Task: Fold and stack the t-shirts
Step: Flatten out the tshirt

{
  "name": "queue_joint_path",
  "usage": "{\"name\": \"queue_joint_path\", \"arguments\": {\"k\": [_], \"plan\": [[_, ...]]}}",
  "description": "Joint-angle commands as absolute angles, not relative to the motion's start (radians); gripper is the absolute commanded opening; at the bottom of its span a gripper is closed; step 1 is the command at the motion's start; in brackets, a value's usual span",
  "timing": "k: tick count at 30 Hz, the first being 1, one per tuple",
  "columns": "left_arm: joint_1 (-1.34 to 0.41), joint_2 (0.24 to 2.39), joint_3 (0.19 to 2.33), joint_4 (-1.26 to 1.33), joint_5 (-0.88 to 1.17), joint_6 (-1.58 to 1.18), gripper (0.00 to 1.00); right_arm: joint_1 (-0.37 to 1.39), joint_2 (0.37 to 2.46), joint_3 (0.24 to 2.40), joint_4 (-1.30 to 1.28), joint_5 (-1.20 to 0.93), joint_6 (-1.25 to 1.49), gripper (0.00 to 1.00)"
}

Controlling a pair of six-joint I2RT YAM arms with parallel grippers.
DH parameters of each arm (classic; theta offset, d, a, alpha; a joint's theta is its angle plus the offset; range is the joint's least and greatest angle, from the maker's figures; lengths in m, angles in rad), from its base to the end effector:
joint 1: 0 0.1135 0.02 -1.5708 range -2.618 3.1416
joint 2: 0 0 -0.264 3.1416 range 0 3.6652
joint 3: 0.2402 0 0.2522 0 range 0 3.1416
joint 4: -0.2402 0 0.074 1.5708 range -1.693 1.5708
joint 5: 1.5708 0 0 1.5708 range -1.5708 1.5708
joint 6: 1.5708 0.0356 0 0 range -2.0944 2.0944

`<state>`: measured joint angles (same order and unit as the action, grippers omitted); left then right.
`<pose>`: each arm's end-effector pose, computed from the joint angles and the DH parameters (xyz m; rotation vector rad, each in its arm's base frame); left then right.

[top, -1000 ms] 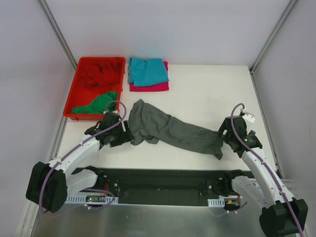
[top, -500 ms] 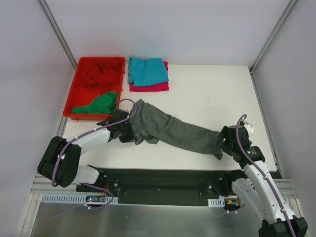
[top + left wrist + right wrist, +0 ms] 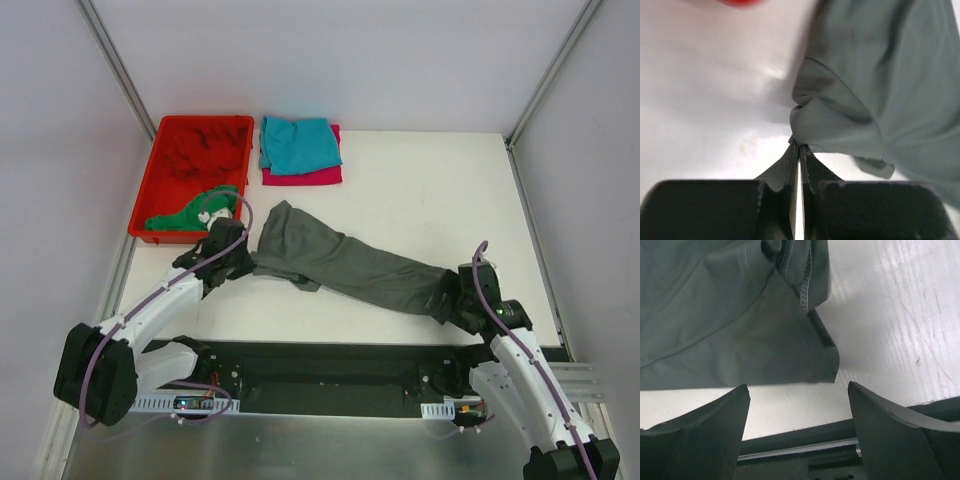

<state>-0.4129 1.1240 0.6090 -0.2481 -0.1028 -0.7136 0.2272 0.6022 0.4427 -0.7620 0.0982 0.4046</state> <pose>0.2101 -0.0880 0.2075 -0.4066 2.3362 -0.4378 0.1177 0.0236 0.1962 0.2618 2.4779 0.1441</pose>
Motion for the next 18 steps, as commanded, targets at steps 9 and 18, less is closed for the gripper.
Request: {"name": "queue_joint_path", "arguments": {"k": [9, 18], "plan": [[-0.308, 0.934, 0.640, -0.419, -0.313, -0.738, 0.00, 0.222, 0.617, 0.407, -0.575, -0.164, 0.301, 0.81], [-0.308, 0.943, 0.635, -0.419, -0.282, -0.735, 0.00, 0.224, 0.578, 0.350, -0.500, -0.367, 0.304, 0.77]]}}
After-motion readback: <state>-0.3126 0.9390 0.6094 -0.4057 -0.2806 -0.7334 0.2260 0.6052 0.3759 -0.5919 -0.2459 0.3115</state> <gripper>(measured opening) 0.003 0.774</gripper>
